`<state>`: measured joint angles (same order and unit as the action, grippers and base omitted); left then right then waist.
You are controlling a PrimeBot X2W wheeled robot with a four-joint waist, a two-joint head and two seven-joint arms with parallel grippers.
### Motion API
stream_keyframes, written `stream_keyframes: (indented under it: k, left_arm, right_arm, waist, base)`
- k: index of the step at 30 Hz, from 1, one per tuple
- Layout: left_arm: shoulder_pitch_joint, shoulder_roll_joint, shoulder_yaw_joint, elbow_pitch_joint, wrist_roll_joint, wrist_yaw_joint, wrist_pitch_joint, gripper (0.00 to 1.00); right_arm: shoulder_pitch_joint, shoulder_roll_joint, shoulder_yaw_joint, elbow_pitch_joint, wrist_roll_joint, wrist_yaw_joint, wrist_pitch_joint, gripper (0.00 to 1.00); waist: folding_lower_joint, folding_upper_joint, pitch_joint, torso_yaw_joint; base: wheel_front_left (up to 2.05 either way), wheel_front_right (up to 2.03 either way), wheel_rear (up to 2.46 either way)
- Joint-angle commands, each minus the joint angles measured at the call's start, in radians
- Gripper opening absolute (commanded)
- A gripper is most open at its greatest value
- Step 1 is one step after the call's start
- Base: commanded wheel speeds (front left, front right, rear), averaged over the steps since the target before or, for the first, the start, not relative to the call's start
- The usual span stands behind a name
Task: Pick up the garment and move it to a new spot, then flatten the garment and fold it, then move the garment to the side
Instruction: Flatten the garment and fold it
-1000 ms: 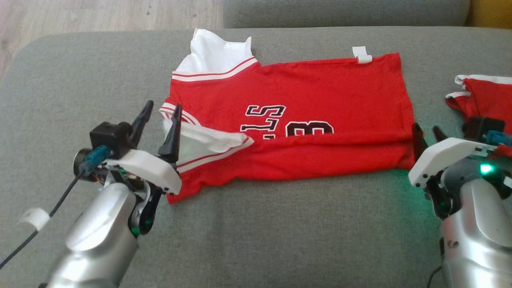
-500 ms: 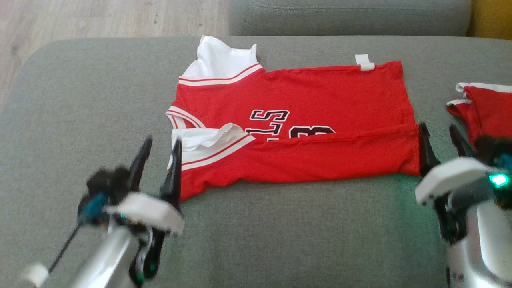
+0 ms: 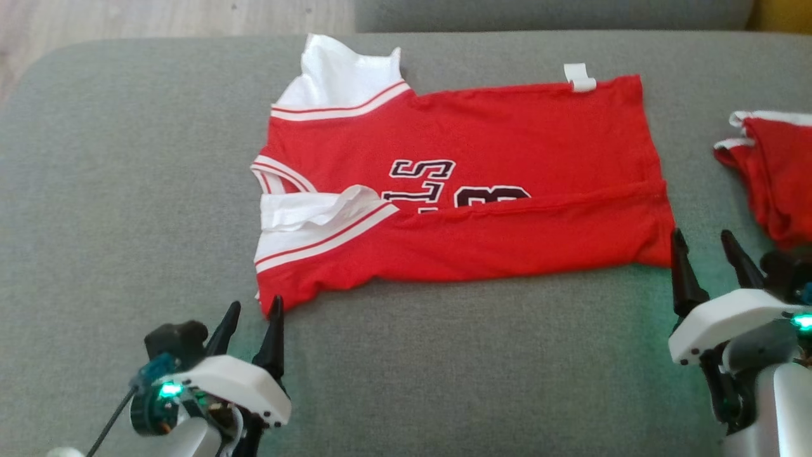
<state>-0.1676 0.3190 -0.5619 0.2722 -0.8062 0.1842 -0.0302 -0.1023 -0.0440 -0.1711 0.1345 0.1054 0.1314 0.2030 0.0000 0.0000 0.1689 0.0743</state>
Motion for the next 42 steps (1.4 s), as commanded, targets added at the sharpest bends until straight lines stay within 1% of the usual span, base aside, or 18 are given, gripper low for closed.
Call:
stream_keyframes:
  k: [1, 7, 8, 11, 12, 13, 17, 21, 22, 23, 24, 25, 29, 33, 38, 42]
  left_arm:
    - [-0.052, 0.009, 0.041, -0.010, -0.007, -0.002, 0.003, 1.00]
    - [-0.078, -0.008, 0.021, 0.048, -0.029, -0.025, 0.052, 1.00]
    - [-0.082, -0.010, 0.019, 0.052, -0.031, -0.028, 0.055, 0.92]
    - [-0.093, -0.016, 0.019, 0.065, -0.034, -0.032, 0.054, 0.21]
    - [-0.096, -0.018, 0.020, 0.068, -0.035, -0.033, 0.051, 0.05]
    - [-0.100, -0.020, 0.022, 0.069, -0.035, -0.035, 0.044, 0.00]
    - [-0.116, -0.023, 0.029, 0.068, -0.029, -0.043, 0.010, 0.00]
    - [-0.130, -0.016, 0.036, 0.049, -0.016, -0.043, -0.019, 0.00]
    - [-0.132, -0.014, 0.038, 0.041, -0.013, -0.042, -0.024, 0.00]
    - [-0.136, -0.007, 0.038, 0.020, -0.005, -0.040, -0.031, 0.00]
    - [-0.138, -0.004, 0.039, 0.008, -0.002, -0.038, -0.034, 0.00]
    - [-0.139, 0.000, 0.039, -0.005, 0.001, -0.037, -0.035, 0.00]
    - [-0.143, 0.022, 0.037, -0.065, 0.016, -0.027, -0.029, 0.00]
    - [-0.157, 0.059, 0.039, -0.142, 0.035, -0.012, -0.006, 0.00]
    - [-0.152, 0.119, 0.039, -0.261, 0.055, 0.012, 0.045, 0.00]
    - [-0.092, 0.159, 0.029, -0.353, 0.058, 0.038, 0.081, 0.00]
  right_arm:
    - [-0.028, -0.006, 0.026, -0.044, -0.001, -0.001, 0.000, 1.00]
    - [-0.050, -0.006, 0.026, -0.035, -0.010, -0.001, 0.008, 1.00]
    - [-0.054, -0.006, 0.024, -0.031, -0.009, -0.001, 0.008, 1.00]
    - [-0.069, -0.006, 0.018, -0.008, -0.009, -0.001, 0.012, 1.00]
    - [-0.075, -0.006, 0.015, 0.002, -0.009, -0.001, 0.014, 1.00]
    - [-0.081, -0.006, 0.012, 0.014, -0.008, -0.001, 0.016, 1.00]
    - [-0.107, -0.006, 0.008, 0.072, -0.010, -0.001, 0.023, 1.00]
    - [-0.130, -0.006, 0.025, 0.152, 0.003, -0.001, 0.056, 1.00]
    - [-0.135, -0.006, 0.029, 0.171, 0.008, -0.001, 0.064, 0.82]
    - [-0.146, -0.006, 0.035, 0.206, 0.030, -0.001, 0.071, 0.39]
    - [-0.152, -0.006, 0.039, 0.219, 0.041, -0.001, 0.069, 0.14]
    - [-0.158, -0.006, 0.042, 0.230, 0.047, -0.001, 0.064, 0.00]
    - [-0.188, -0.006, 0.038, 0.252, 0.069, -0.001, 0.024, 0.00]
    - [-0.212, -0.006, 0.023, 0.234, 0.079, -0.001, 0.003, 0.00]
    - [-0.188, -0.006, -0.001, 0.159, 0.069, -0.001, 0.025, 0.00]
    - [-0.104, -0.006, -0.002, 0.072, 0.070, -0.001, 0.058, 0.00]
  waist:
    - [0.0000, 0.0000, 0.013, -0.011]
    - [0.0000, 0.0000, 0.044, -0.024]
    - [0.0000, 0.0000, 0.048, -0.025]
    - [0.0000, 0.0000, 0.057, -0.026]
    - [0.0000, 0.0000, 0.059, -0.026]
    - [0.0000, 0.0000, 0.062, -0.025]
    - [0.0000, 0.0000, 0.063, -0.018]
    - [0.0000, 0.0000, 0.060, -0.006]
    - [0.0000, 0.0000, 0.059, -0.003]
    - [0.0000, 0.0000, 0.055, 0.004]
    - [0.0000, 0.0000, 0.052, 0.007]
    - [0.0000, 0.0000, 0.049, 0.009]
    - [0.0000, 0.0000, 0.032, 0.015]
    - [0.0000, 0.0000, 0.015, 0.017]
    - [0.0000, 0.0000, -0.012, 0.015]
    - [0.0000, 0.0000, -0.024, 0.011]
  base:
    - [0.00, 0.00, 0.00]
    - [0.00, 0.00, 0.00]
    - [0.00, 0.00, 0.00]
    - [0.00, 0.00, 0.00]
    - [0.00, 0.00, 0.00]
    - [0.00, 0.00, 0.00]
    - [0.00, 0.00, 0.00]
    - [0.00, 0.00, 0.00]
    - [0.00, 0.00, 0.00]
    - [0.00, 0.00, 0.00]
    - [0.00, 0.00, 0.00]
    - [0.00, 0.00, 0.00]
    - [0.00, 0.00, 0.00]
    - [0.00, 0.00, 0.00]
    - [0.00, 0.00, 0.00]
    - [0.00, 0.00, 0.00]
